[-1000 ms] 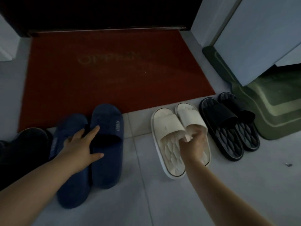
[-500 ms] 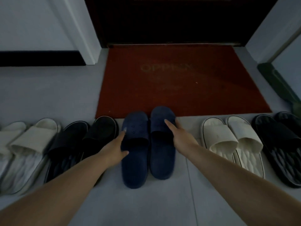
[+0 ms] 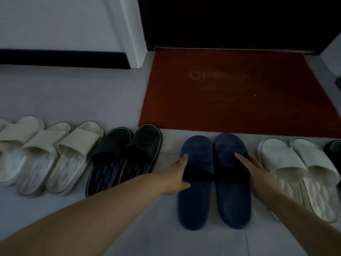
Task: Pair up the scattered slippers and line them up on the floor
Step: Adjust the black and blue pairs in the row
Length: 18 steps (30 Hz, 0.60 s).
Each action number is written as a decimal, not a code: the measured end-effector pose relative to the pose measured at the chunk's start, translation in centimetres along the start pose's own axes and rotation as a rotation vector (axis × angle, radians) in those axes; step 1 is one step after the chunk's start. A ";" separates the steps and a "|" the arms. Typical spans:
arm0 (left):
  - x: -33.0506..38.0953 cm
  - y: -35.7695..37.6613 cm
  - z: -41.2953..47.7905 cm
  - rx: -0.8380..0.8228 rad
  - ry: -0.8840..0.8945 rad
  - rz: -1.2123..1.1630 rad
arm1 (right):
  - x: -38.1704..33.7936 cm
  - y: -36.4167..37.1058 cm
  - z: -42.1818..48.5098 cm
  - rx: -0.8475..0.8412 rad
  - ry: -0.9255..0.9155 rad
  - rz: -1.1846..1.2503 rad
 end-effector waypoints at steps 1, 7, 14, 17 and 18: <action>-0.1 -0.8 -0.5 0.004 0.025 0.036 | -0.1 -0.1 -0.1 -0.007 0.008 -0.010; -8.4 -9.0 -4.7 0.241 -0.005 0.313 | -4.6 -2.3 0.7 -0.150 -0.019 -0.457; -21.5 -9.1 -6.2 0.355 -0.418 0.274 | -23.4 0.7 3.3 -0.466 -0.409 -0.414; -22.5 -8.6 -5.5 0.545 -0.351 0.136 | -26.4 5.6 5.8 -0.463 -0.211 -0.184; -22.6 -8.6 -5.2 0.584 -0.315 0.084 | -26.5 7.2 6.2 -0.454 -0.149 -0.098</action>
Point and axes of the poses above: each hand's wrist, its own z-axis towards the middle knuckle, its own y-axis out of the palm, x = y × z, the point moved 4 cm from there along z, towards the middle knuckle, and after that the axes turned 4 degrees about z, right-handed, at the moved point
